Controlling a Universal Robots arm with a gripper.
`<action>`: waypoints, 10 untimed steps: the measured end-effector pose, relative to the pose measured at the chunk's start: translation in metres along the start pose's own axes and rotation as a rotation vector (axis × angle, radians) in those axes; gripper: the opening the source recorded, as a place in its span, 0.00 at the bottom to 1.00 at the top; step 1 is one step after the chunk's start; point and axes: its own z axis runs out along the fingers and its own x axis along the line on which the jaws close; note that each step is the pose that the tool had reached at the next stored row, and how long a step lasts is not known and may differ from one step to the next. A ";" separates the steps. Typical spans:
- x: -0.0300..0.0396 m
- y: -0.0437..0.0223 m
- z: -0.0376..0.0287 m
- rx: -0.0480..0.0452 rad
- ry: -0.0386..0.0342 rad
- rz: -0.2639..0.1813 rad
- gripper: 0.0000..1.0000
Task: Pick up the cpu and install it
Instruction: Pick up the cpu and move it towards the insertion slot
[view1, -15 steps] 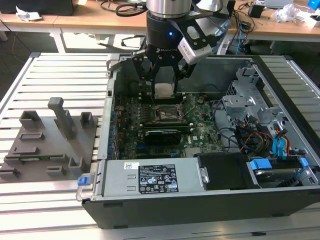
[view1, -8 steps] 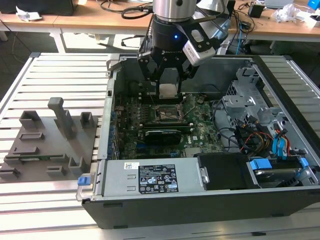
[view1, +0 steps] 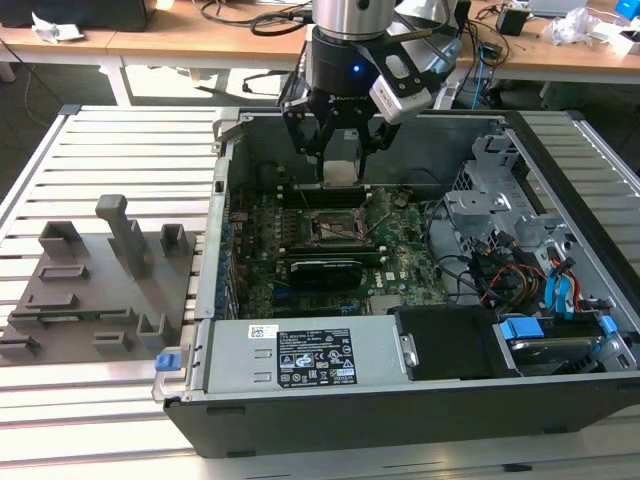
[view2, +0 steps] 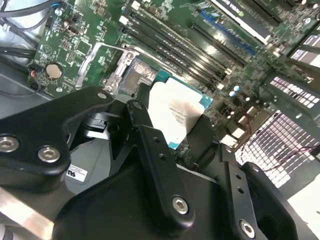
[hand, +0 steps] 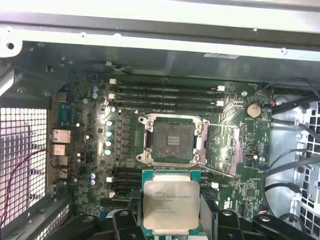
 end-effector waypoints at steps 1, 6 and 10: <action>-0.0010 0.0017 0.0006 0.0000 0.0000 0.000 0.55; -0.0084 0.0104 0.0047 0.0000 0.0000 0.000 0.55; -0.0119 0.0113 0.0072 -0.0001 0.0000 0.000 0.55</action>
